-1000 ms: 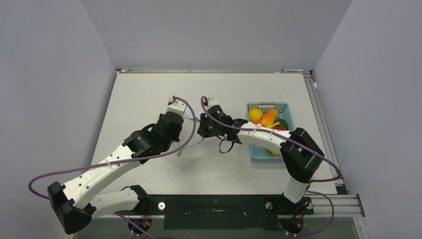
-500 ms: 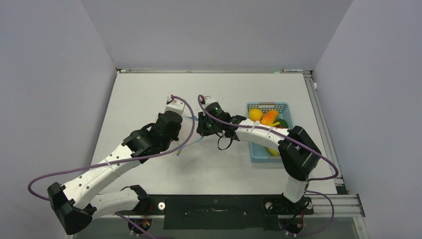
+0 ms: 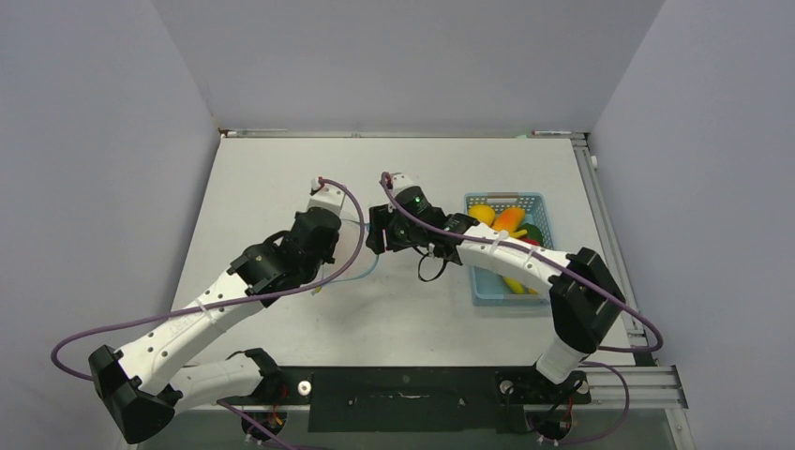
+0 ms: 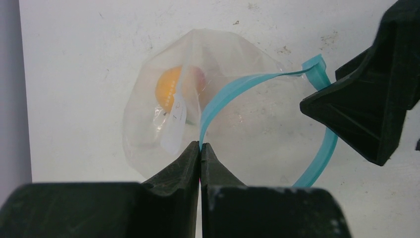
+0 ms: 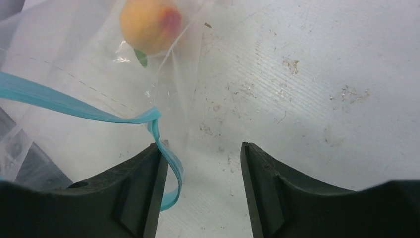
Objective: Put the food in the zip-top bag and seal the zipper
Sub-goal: Adjust the zipper food storage bag at the center of the board.
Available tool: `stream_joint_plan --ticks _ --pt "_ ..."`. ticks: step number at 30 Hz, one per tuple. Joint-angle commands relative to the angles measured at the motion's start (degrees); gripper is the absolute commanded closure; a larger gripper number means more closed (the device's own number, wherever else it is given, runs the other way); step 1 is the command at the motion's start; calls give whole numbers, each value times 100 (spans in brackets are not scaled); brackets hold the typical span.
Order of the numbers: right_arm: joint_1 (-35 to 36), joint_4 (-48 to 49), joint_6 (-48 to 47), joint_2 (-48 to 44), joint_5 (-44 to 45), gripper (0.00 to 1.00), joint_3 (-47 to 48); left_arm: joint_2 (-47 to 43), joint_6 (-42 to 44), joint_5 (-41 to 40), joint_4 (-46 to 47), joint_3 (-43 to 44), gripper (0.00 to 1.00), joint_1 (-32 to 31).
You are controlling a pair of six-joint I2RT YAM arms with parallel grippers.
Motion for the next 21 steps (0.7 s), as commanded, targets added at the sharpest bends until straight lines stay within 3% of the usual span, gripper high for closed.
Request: stream_joint_plan --ticks 1,9,21 --pt "38 -198 -169 -663 369 42 232 -147 -59 -83 283 31 100 25" --pt "8 -708 -395 -1383 1141 24 326 -182 -48 -70 276 44 100 34" --pt "-157 -1515 -913 -2166 2782 11 694 -169 -46 -26 286 39 100 34"
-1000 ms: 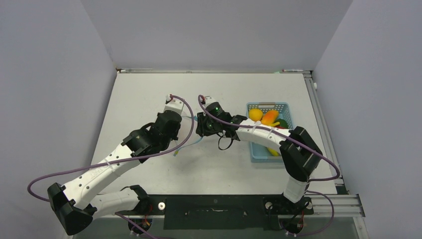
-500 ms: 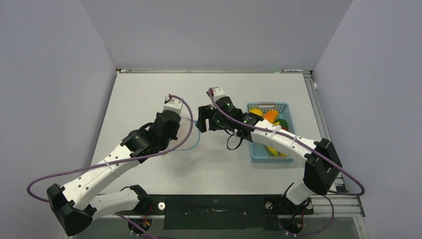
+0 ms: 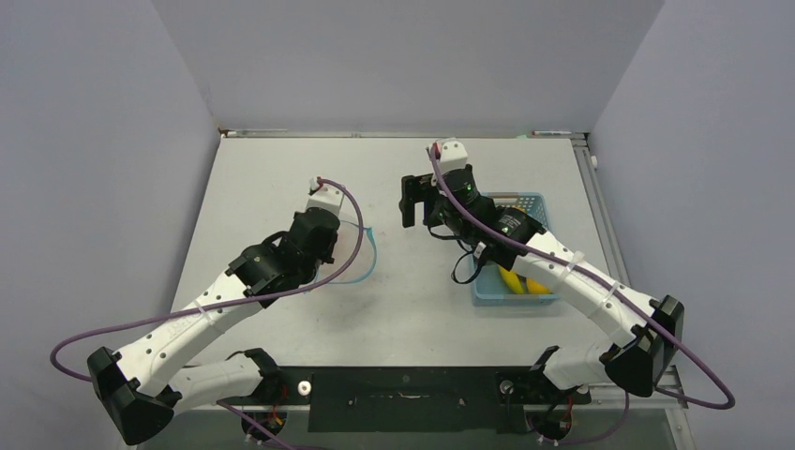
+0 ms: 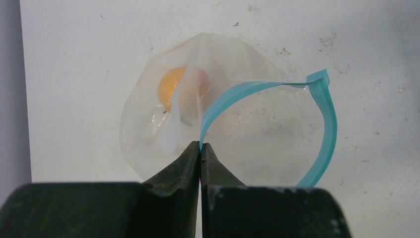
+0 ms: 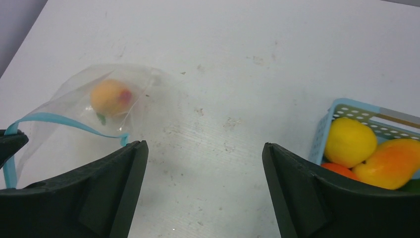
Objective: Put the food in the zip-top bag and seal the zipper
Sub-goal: Pick up the fake fruit from the bin.
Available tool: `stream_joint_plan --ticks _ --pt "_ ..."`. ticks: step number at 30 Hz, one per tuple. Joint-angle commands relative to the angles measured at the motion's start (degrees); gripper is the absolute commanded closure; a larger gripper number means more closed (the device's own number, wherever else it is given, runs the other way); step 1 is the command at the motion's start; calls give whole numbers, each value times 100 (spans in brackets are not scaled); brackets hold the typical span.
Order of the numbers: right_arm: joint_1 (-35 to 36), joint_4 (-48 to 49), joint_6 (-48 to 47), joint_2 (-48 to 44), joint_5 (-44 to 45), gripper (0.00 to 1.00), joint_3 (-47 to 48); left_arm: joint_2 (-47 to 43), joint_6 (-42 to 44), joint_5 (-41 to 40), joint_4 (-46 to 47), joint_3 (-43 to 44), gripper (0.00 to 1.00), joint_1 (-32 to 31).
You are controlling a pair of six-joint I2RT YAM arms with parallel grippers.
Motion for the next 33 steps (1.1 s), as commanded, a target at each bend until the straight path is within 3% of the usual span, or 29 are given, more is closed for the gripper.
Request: stream_joint_plan --ticks 1,10,19,33 --pt "-100 -372 -313 -311 982 11 339 -121 -48 -22 284 35 100 30" --pt "-582 -740 -455 -518 1805 2 371 -132 -40 21 292 35 100 31" --pt "-1554 -756 -313 -457 1878 0 44 -139 -40 49 299 37 100 31" --pt "-2444 -427 215 -71 1574 0 -423 -197 -40 125 310 40 100 38"
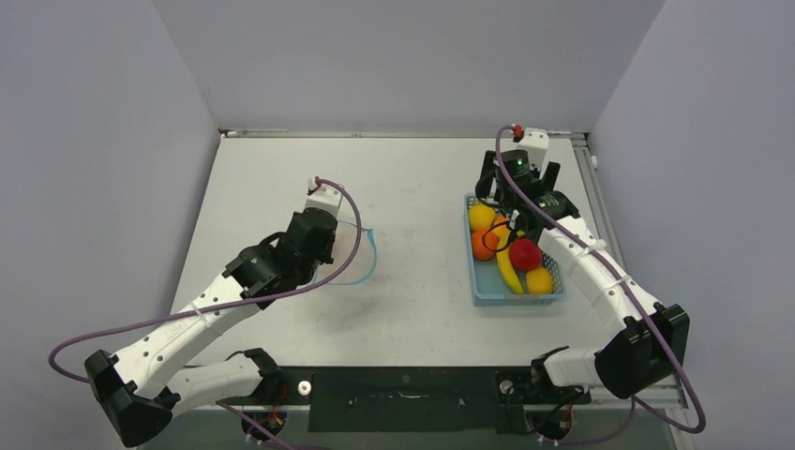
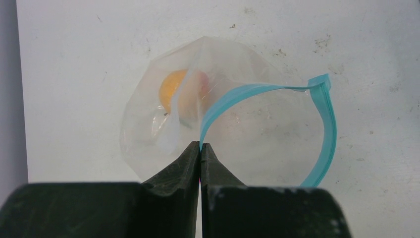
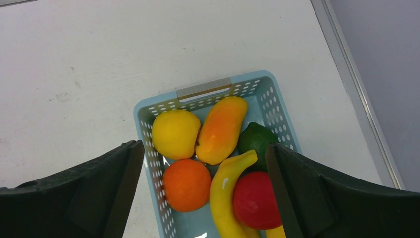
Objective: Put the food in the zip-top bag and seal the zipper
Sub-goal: Pick up the fake fruit from the bin.
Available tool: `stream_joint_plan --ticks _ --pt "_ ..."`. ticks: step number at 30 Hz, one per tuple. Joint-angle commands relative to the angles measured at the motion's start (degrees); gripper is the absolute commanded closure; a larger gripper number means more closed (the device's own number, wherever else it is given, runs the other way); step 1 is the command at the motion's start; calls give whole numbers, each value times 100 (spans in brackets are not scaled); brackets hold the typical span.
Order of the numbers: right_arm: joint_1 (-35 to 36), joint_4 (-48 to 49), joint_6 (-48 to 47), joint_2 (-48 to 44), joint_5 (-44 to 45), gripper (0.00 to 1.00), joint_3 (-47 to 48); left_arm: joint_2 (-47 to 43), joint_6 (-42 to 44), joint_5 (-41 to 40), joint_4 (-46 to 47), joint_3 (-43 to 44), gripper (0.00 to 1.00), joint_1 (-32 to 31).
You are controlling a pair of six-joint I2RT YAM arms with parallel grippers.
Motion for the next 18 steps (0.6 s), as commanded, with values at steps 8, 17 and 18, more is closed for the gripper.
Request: stream_joint_plan --ticks 8,17,18 --pt "-462 278 387 230 -115 0 -477 -114 -31 80 292 48 100 33" --pt "-518 -151 942 69 225 4 -955 -142 -22 154 301 49 100 31" --pt "-516 -214 1004 31 266 5 -995 -147 -22 168 309 56 100 30"
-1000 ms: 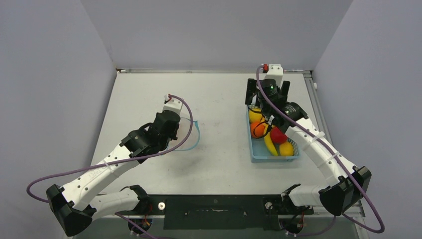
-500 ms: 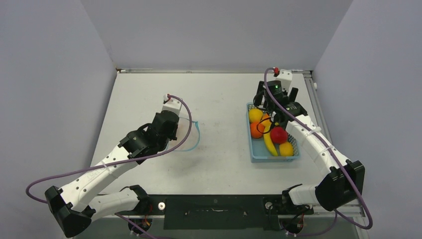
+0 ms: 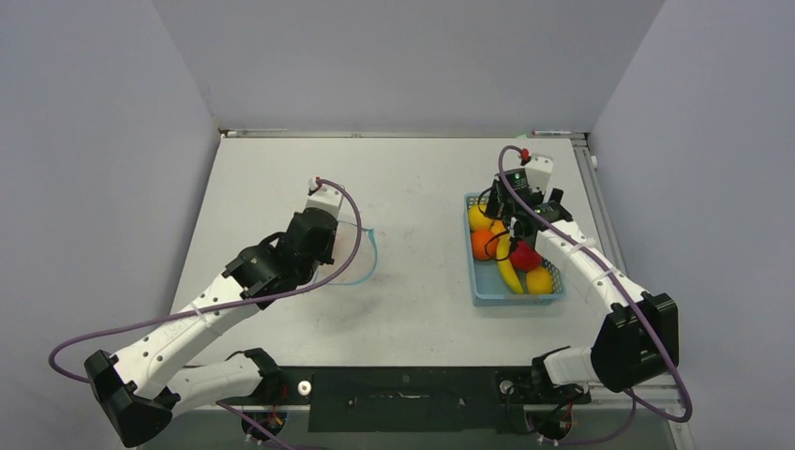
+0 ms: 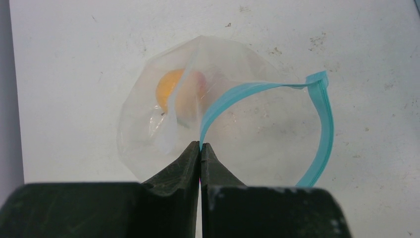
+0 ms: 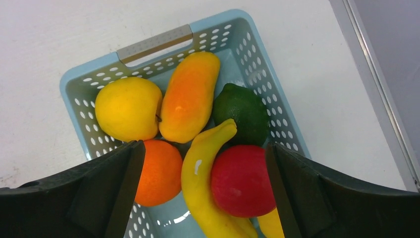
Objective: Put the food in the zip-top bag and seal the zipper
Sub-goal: Pick up the fake fruit from the bin.
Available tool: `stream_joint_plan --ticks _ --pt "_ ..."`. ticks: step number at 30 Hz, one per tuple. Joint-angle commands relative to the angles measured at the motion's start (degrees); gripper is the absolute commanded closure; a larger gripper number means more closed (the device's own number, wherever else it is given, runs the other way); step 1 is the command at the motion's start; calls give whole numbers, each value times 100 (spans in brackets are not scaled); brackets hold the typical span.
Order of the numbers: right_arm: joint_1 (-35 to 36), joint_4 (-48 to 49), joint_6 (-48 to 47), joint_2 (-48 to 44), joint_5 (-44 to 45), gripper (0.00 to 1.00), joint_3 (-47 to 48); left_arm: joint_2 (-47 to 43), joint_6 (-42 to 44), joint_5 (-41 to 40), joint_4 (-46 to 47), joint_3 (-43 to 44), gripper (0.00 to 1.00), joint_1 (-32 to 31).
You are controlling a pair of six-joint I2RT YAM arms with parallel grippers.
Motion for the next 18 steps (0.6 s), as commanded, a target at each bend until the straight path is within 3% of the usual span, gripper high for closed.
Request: stream_joint_plan --ticks 1,18 --pt "-40 -245 414 -228 360 5 -145 -130 -24 101 310 54 100 32" --pt "-54 -785 798 -1066 368 5 -749 -150 -31 233 310 37 100 33"
